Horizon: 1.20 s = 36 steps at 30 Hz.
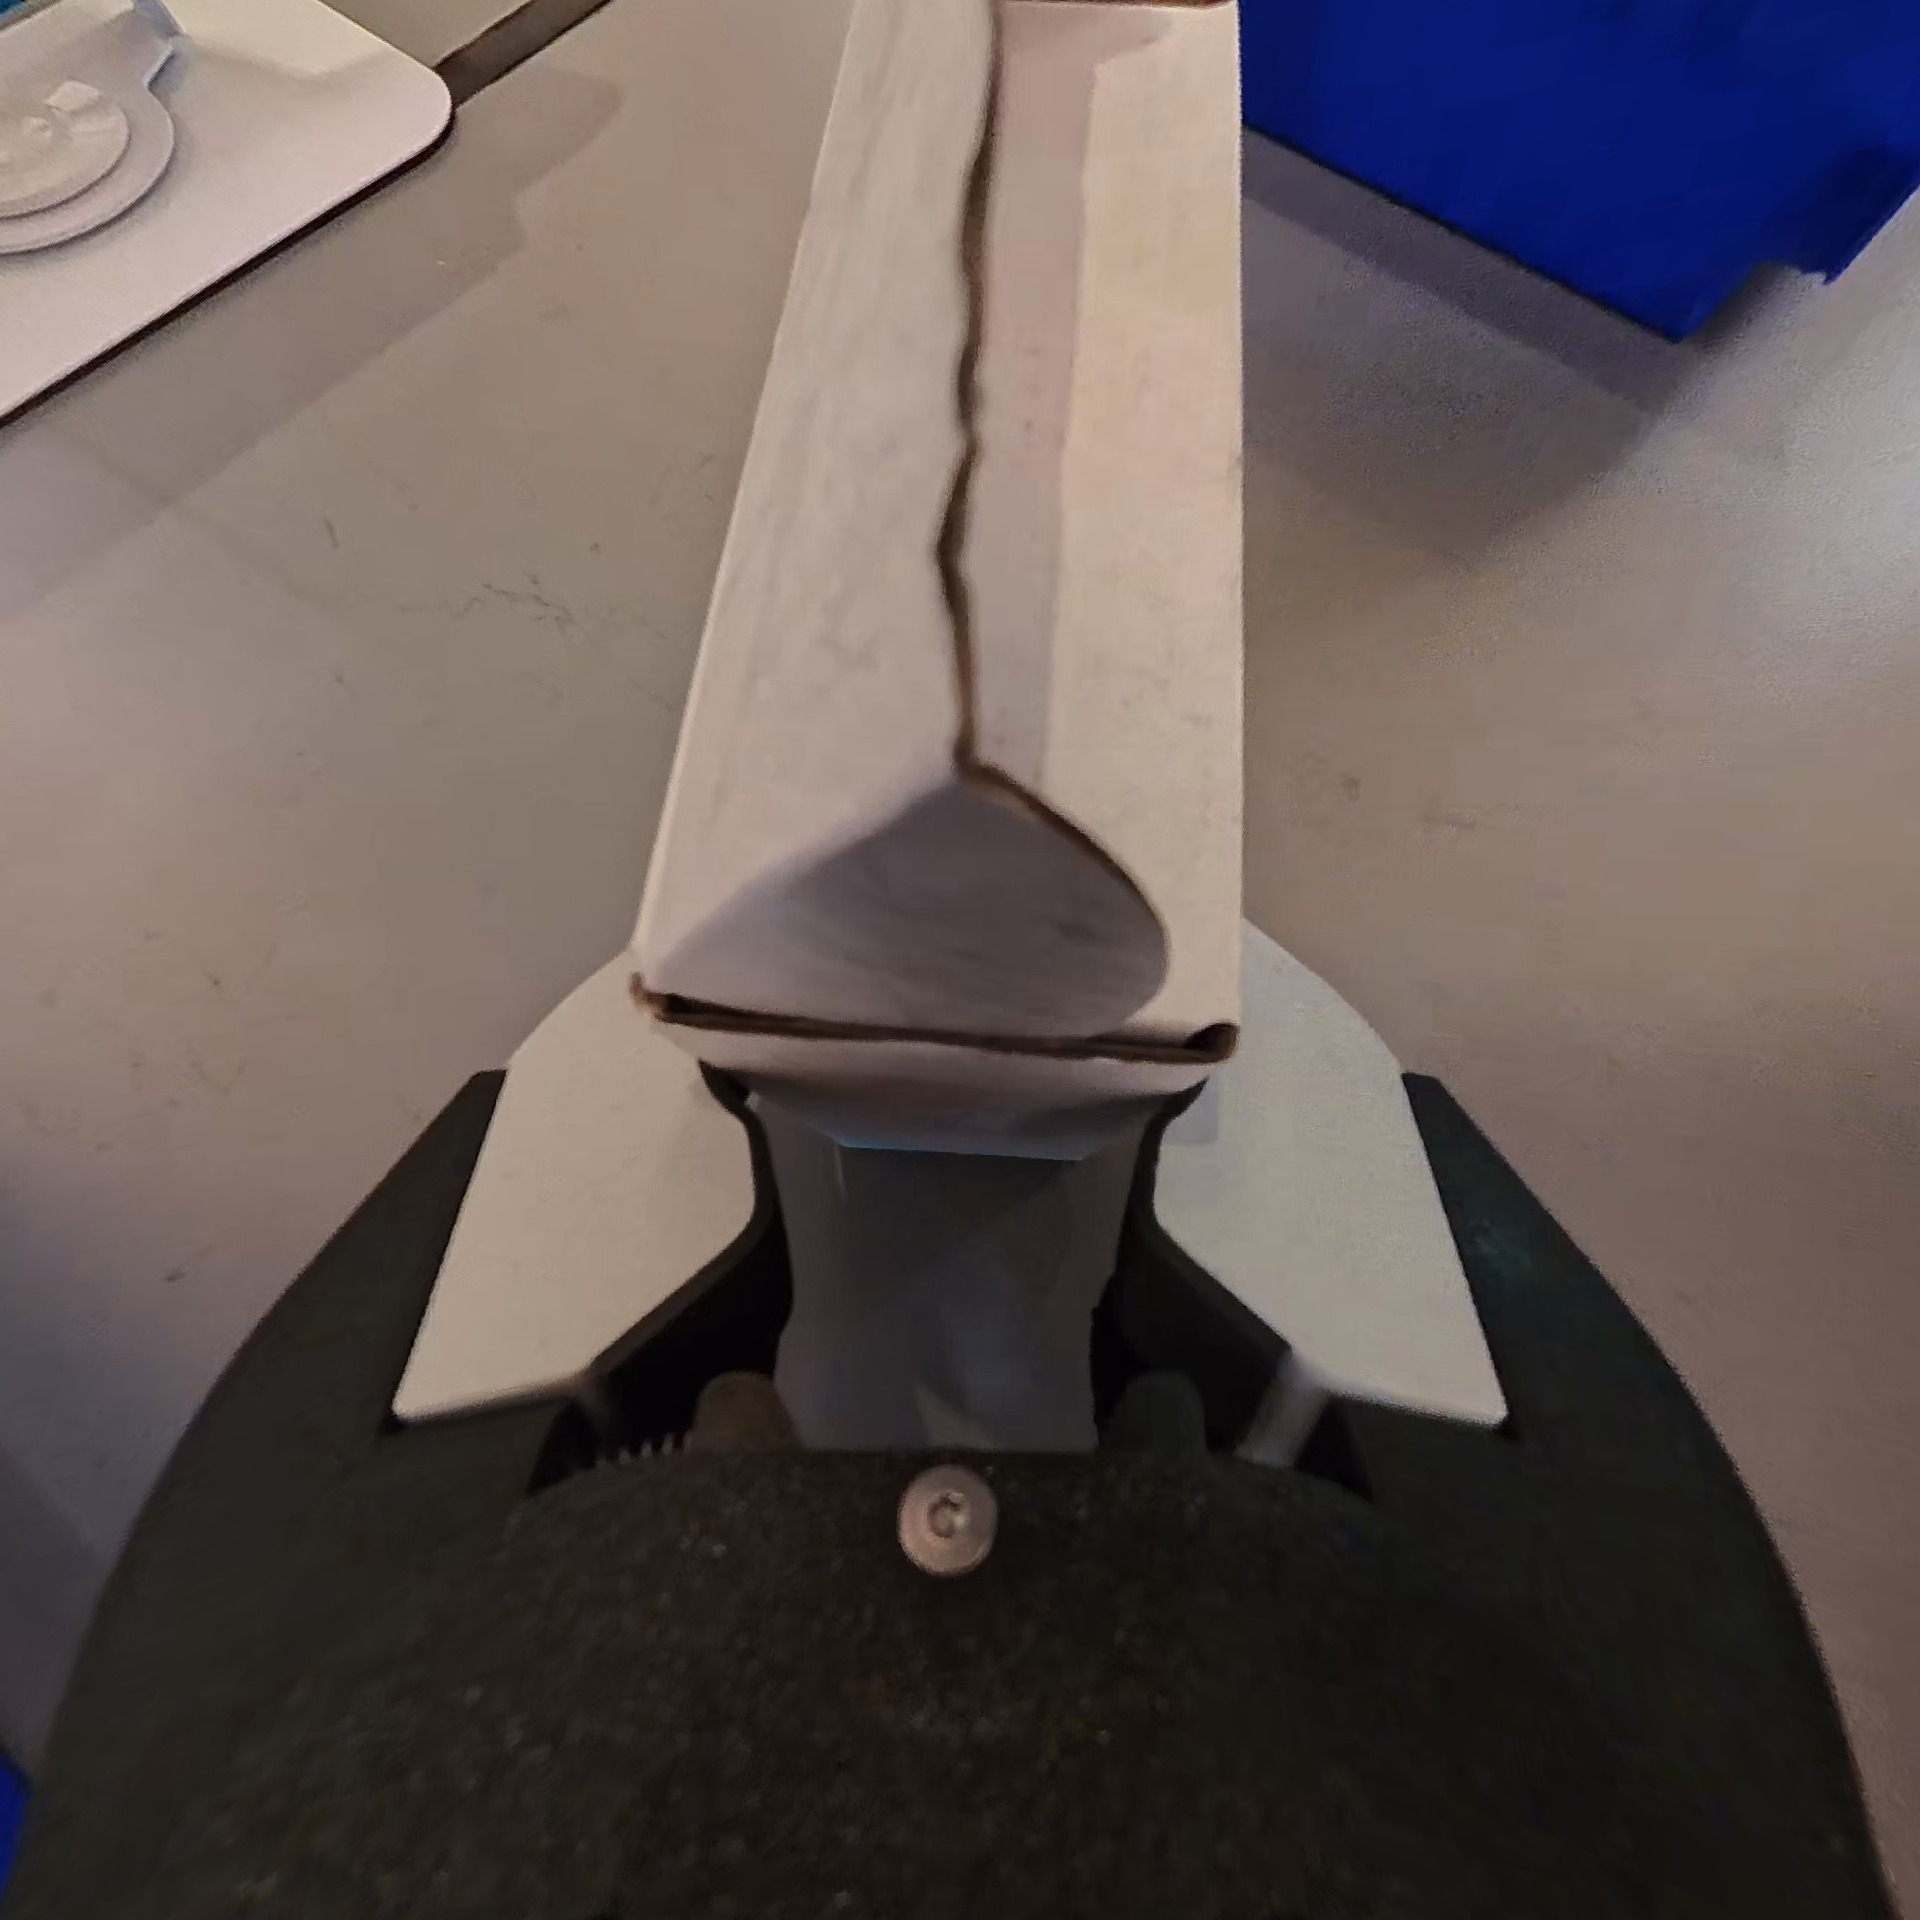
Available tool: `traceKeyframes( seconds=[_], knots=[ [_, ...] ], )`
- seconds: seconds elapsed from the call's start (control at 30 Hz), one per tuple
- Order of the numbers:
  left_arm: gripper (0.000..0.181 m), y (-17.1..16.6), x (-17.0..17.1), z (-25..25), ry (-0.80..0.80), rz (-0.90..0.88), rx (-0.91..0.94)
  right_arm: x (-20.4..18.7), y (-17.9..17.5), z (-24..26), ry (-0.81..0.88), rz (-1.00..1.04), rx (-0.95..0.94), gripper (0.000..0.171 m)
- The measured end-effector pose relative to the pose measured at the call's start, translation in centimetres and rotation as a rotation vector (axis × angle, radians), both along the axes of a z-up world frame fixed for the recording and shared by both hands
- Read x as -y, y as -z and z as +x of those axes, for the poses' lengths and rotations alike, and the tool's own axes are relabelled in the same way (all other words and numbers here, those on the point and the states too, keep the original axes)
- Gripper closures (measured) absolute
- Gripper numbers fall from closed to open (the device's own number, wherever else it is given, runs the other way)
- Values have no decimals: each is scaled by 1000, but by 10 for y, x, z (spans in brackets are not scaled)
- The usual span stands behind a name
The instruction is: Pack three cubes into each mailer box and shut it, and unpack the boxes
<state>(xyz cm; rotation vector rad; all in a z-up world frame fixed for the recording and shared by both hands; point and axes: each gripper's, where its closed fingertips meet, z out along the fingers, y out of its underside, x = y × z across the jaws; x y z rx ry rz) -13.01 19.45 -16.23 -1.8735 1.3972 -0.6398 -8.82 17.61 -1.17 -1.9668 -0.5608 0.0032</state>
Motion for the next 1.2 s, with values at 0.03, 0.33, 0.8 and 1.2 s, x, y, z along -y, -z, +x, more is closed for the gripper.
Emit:
traceKeyframes(
  seconds=[0.03, 0.33, 0.8, 1.2],
  knots=[
    [105, 0, 0, 0, -1, 0, 1, -3, -7, 21, 51, 24, -11, 162],
    [105, 0, 0, 0, -3, 1, 4, -24, 54, 59, 115, -87, -142, 153],
    [105, 0, -1, 0, -8, -1, 9, -31, 31, 60, 100, 13, -140, 159],
    [105, 0, 0, 0, -14, -1, 13, -50, 46, 53, 39, -15, -323, 171]
  ],
)
